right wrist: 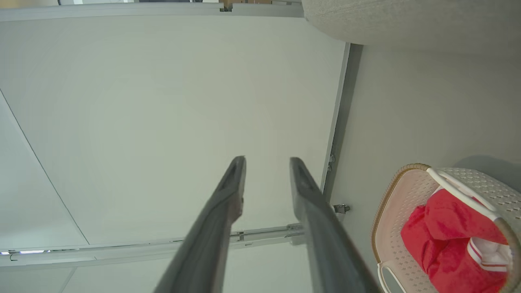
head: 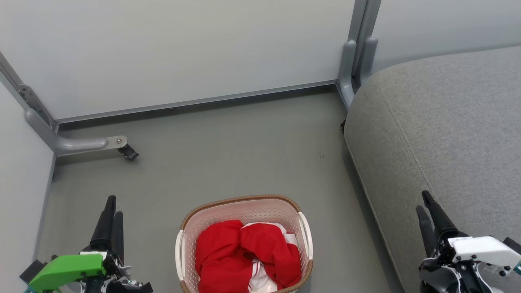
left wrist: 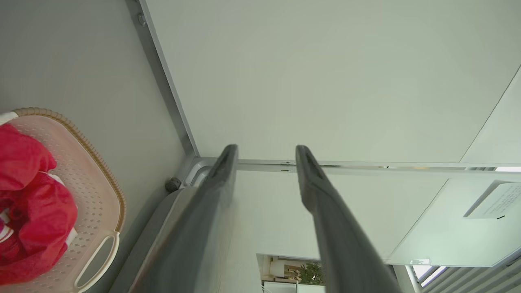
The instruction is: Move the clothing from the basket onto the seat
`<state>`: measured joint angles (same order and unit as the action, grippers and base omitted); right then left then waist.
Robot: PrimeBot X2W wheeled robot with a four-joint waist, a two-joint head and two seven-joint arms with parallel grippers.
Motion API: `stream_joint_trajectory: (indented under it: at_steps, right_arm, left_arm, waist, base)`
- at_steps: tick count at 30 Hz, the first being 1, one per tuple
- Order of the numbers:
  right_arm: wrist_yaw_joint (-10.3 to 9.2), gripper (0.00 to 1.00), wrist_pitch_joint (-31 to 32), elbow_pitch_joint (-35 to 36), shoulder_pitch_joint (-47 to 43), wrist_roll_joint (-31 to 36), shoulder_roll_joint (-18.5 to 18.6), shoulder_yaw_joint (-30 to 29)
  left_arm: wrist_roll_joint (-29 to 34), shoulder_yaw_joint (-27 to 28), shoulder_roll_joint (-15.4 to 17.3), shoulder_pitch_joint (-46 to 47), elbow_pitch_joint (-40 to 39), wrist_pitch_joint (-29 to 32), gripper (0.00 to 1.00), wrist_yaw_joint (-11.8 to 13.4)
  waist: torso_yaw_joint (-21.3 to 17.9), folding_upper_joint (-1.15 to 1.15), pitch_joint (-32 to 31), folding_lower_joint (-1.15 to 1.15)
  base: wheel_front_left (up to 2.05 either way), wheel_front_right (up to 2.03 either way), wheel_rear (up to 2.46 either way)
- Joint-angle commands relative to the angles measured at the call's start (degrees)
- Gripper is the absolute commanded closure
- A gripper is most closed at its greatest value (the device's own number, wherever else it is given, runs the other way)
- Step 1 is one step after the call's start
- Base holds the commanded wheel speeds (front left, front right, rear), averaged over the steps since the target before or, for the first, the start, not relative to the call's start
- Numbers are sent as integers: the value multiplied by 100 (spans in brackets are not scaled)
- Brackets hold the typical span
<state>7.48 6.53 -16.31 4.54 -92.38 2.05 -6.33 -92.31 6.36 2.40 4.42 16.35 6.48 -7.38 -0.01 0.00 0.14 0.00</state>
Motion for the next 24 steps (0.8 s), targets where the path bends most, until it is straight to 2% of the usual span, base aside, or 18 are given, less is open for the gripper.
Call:
stream_joint_trajectory:
  at_steps: [1,12,24]
  right_arm:
    - [0,0,-45,64,29,33,14,14]
    - [0,0,-359,285,-63,386,27,85]
    - [1,0,-657,560,-116,1358,40,213]
  left_arm:
    - [23,-25,11,33,-78,-45,0,0]
    - [402,-154,18,2,-288,-358,0,-2]
    - [1591,-309,26,36,-524,-655,0,-4]
  waist:
    - [2,0,3,0]
    - [18,0,9,0]
    - [47,0,23,0]
  base:
    - [0,0,0]
    - [0,0,0]
    - [0,0,0]
